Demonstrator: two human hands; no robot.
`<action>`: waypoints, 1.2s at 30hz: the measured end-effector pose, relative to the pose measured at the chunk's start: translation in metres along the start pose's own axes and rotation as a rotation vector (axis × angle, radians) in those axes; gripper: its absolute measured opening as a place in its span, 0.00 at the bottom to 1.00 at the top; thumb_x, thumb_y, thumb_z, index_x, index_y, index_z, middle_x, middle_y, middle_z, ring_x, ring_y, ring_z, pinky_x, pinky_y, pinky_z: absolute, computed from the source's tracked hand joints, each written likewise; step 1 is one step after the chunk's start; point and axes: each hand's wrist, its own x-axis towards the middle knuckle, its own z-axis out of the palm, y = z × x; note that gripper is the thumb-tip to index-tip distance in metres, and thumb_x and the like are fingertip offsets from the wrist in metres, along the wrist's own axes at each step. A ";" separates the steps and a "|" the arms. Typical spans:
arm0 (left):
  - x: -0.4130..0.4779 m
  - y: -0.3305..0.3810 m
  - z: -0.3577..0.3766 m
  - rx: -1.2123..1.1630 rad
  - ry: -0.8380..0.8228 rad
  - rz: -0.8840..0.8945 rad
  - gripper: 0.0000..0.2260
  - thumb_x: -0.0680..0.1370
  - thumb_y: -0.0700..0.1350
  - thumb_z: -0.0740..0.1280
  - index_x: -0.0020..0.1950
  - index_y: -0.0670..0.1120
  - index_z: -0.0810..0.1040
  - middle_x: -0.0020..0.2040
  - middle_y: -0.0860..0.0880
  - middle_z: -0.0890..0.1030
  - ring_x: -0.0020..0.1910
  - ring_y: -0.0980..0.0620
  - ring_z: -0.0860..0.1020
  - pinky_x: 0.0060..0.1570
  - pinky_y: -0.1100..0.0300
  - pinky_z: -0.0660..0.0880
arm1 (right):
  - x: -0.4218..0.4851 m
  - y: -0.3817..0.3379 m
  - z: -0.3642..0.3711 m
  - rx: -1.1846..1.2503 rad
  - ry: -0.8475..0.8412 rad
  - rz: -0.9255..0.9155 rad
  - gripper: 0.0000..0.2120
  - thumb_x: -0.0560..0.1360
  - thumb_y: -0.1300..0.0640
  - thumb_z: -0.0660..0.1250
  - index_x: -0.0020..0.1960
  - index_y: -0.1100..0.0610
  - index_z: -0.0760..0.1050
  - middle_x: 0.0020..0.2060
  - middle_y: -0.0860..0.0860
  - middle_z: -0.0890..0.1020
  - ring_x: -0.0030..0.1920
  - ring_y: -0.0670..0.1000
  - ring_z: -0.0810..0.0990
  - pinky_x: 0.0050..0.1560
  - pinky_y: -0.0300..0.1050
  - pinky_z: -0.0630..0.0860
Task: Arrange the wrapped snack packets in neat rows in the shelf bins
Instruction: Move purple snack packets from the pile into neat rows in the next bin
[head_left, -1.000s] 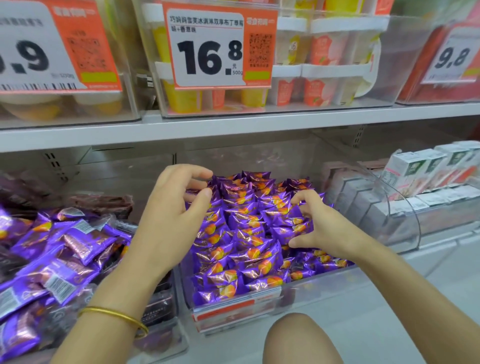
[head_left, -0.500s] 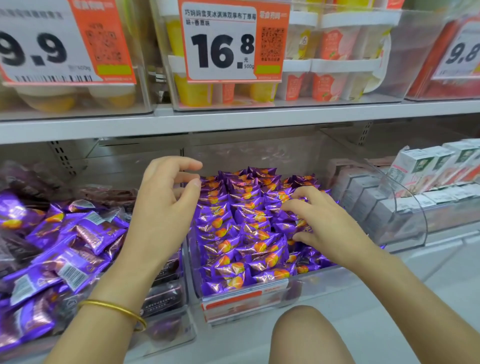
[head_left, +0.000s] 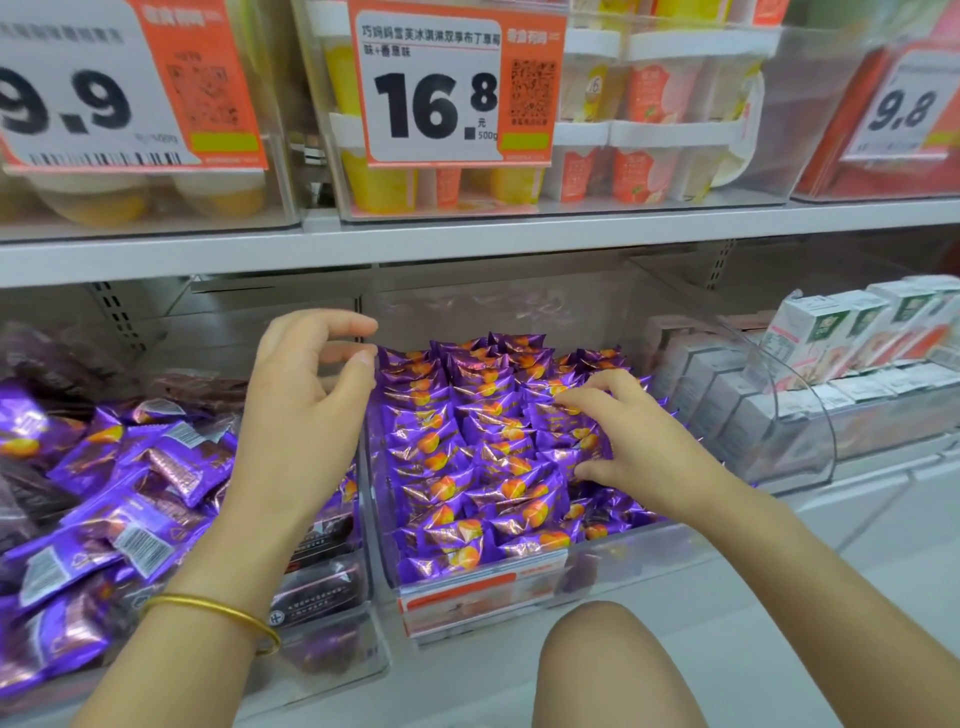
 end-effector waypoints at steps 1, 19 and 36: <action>0.001 0.000 -0.001 -0.003 0.010 -0.006 0.14 0.77 0.36 0.62 0.49 0.56 0.75 0.57 0.48 0.74 0.52 0.55 0.78 0.53 0.59 0.76 | 0.000 0.000 0.000 -0.004 0.004 0.000 0.36 0.68 0.54 0.75 0.72 0.49 0.63 0.64 0.49 0.63 0.61 0.51 0.69 0.60 0.43 0.70; 0.013 -0.036 -0.073 0.168 0.012 -0.218 0.13 0.77 0.35 0.63 0.48 0.55 0.74 0.44 0.46 0.81 0.42 0.48 0.80 0.44 0.54 0.75 | 0.005 -0.071 -0.023 0.263 0.267 -0.164 0.20 0.73 0.56 0.69 0.64 0.49 0.74 0.55 0.45 0.73 0.56 0.45 0.72 0.54 0.36 0.66; 0.074 -0.093 -0.005 0.899 -1.231 -0.409 0.29 0.72 0.42 0.68 0.71 0.51 0.64 0.67 0.47 0.70 0.63 0.46 0.70 0.59 0.58 0.70 | 0.041 -0.140 0.033 0.794 0.361 -0.097 0.16 0.76 0.62 0.64 0.52 0.40 0.73 0.51 0.40 0.76 0.48 0.37 0.75 0.43 0.28 0.71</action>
